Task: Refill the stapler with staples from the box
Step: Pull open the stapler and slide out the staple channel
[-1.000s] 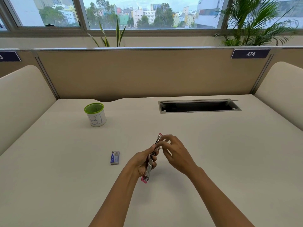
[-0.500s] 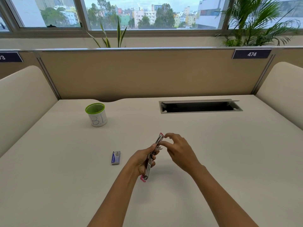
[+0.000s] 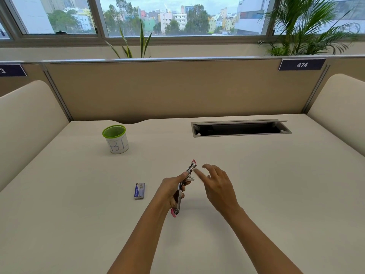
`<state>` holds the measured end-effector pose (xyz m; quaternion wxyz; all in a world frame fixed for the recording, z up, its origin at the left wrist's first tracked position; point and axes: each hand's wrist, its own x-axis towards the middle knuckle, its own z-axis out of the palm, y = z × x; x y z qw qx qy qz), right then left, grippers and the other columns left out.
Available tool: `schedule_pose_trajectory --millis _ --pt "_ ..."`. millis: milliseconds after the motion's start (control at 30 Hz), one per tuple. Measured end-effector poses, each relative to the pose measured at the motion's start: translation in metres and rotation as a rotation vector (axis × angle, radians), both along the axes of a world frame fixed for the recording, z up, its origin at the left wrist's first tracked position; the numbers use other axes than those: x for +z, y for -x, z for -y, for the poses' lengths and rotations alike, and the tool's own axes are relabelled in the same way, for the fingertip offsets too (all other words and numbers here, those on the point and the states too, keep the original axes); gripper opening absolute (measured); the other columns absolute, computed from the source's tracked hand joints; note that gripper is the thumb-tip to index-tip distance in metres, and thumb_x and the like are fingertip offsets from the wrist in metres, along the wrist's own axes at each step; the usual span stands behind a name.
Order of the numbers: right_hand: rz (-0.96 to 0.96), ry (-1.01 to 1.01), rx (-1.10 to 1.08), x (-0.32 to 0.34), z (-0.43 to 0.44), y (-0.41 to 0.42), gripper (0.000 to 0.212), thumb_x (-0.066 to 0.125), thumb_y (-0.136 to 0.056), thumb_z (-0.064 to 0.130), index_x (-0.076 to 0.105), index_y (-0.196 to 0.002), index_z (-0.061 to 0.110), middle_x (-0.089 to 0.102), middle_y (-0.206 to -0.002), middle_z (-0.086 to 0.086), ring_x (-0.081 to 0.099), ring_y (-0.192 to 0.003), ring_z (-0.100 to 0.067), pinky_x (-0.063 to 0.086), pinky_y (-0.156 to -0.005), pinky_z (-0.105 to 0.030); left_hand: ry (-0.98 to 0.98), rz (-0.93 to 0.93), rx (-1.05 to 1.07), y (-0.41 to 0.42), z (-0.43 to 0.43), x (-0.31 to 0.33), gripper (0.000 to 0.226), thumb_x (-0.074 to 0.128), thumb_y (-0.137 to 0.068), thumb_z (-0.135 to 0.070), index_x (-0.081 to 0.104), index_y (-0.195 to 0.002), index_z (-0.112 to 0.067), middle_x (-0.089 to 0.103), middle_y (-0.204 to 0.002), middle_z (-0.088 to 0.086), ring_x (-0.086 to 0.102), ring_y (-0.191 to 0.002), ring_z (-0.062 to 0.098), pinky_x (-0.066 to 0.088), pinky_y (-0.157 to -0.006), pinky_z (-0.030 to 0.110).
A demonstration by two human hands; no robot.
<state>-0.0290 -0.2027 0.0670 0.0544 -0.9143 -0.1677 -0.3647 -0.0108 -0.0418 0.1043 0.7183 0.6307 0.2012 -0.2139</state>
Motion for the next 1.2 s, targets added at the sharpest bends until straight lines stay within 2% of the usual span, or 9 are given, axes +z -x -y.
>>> schedule_pose_trajectory --millis 100,233,333,400,533,667,967,1067,1200 --pt "-0.326 -0.649 -0.045 -0.002 -0.008 0.006 0.047 0.050 -0.086 -0.005 0.057 -0.124 0.021 0.056 -0.122 -0.004 0.059 -0.100 -0.016 0.052 -0.083 -0.026 -0.071 0.071 0.029 0.002 -0.002 -0.001 0.026 0.062 -0.087 -0.028 0.070 -0.089 -0.003 0.067 -0.073 0.003 0.044 -0.055 0.012 0.037 -0.047 0.022" --pt "-0.832 -2.062 0.095 0.006 -0.020 0.003 0.026 0.041 -0.096 0.004 0.058 -0.116 0.003 0.060 -0.114 -0.016 0.060 -0.098 -0.025 0.049 -0.090 -0.033 -0.366 0.390 -0.018 0.013 0.005 -0.006 0.021 0.061 -0.087 -0.032 0.072 -0.082 -0.014 0.067 -0.069 -0.006 0.048 -0.056 0.009 0.037 -0.048 0.013" --pt "-0.935 -2.492 0.250 0.012 -0.025 0.002 0.023 0.040 -0.097 0.004 0.060 -0.106 -0.005 0.063 -0.103 -0.019 0.063 -0.095 -0.026 0.058 -0.081 -0.034 -0.699 0.710 -0.115 0.025 0.018 -0.012 0.022 0.058 -0.089 -0.031 0.069 -0.086 -0.012 0.066 -0.074 0.000 0.054 -0.065 0.013 0.038 -0.055 0.015" --pt "-0.924 -2.581 0.281 0.014 -0.028 0.002 0.024 0.037 -0.098 0.004 0.059 -0.101 -0.005 0.063 -0.100 -0.019 0.062 -0.094 -0.027 0.058 -0.072 -0.033 -0.896 0.808 -0.200 0.030 0.022 -0.017 0.023 0.052 -0.093 -0.029 0.066 -0.093 -0.010 0.065 -0.085 0.004 0.053 -0.074 0.014 0.038 -0.062 0.020" --pt "-0.945 -2.637 0.270 0.015 -0.029 0.004 0.025 0.035 -0.099 0.004 0.058 -0.100 -0.005 0.063 -0.099 -0.019 0.062 -0.093 -0.026 0.059 -0.063 -0.033 -0.965 0.806 -0.194 0.031 0.022 -0.020 0.024 0.049 -0.095 -0.028 0.064 -0.095 -0.010 0.065 -0.090 0.007 0.055 -0.079 0.016 0.041 -0.065 0.022" --pt "-0.953 -2.661 0.305 0.018 -0.030 0.001 0.022 0.040 -0.098 0.005 0.056 -0.108 -0.006 0.064 -0.102 -0.019 0.062 -0.095 -0.026 0.058 -0.074 -0.036 -0.986 0.924 -0.127 0.033 0.024 -0.017 0.026 0.051 -0.094 -0.026 0.063 -0.105 -0.007 0.065 -0.094 0.009 0.056 -0.081 0.017 0.037 -0.067 0.018" --pt "-0.941 -2.613 0.267 0.018 -0.036 0.002 0.021 0.041 -0.098 0.006 0.058 -0.104 -0.005 0.063 -0.102 -0.019 0.062 -0.094 -0.026 0.048 -0.089 -0.042 -1.003 0.847 -0.236 0.028 0.023 -0.017 0.020 0.047 -0.096 -0.020 0.060 -0.107 -0.009 0.064 -0.098 0.008 0.057 -0.085 0.019 0.043 -0.070 0.026" --pt "-0.899 -2.561 0.277 0.016 -0.037 0.002 0.022 0.044 -0.096 0.005 0.057 -0.113 -0.003 0.065 -0.101 -0.017 0.063 -0.094 -0.024 0.055 -0.084 -0.034 -0.889 0.747 -0.199 0.026 0.022 -0.017 0.016 0.047 -0.095 -0.019 0.060 -0.097 -0.010 0.062 -0.088 0.004 0.055 -0.075 0.015 0.041 -0.061 0.022" --pt "-0.887 -2.360 0.299 0.018 -0.032 0.000 0.017 0.053 -0.092 0.007 0.066 -0.103 0.004 0.074 -0.090 -0.008 0.069 -0.088 -0.019 0.060 -0.071 -0.027 -0.464 0.500 -0.151 0.020 0.015 -0.011 0.015 0.057 -0.090 -0.022 0.065 -0.097 -0.011 0.070 -0.087 0.002 0.063 -0.068 0.009 0.045 -0.061 0.017"
